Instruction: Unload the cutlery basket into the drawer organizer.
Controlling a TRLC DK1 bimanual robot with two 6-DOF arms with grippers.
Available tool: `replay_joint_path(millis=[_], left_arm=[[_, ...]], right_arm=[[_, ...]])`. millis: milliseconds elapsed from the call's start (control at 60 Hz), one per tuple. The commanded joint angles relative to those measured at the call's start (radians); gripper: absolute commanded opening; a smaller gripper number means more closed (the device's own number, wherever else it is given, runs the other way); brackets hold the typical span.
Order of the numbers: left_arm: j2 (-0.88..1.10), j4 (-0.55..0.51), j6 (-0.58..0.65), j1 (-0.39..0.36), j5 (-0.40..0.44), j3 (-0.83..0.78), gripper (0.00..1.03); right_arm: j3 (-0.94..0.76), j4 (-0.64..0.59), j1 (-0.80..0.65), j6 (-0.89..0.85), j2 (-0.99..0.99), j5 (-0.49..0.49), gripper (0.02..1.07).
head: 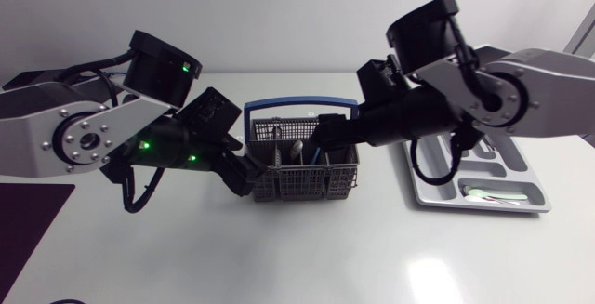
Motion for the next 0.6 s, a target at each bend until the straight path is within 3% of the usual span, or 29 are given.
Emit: replay_joint_path(millis=[0, 583], left_arm=[[-0.009, 0.030, -0.009, 0.009, -0.007, -0.036, 0.87], [0.014, 0.166, 0.008, 0.047, -0.007, -0.093, 0.87]], right_arm=[[0.021, 0.053, 0.030, 0.055, 0.069, 0.019, 0.92], [0.069, 0.234, 0.099, 0.118, 0.309, 0.128, 0.70]])
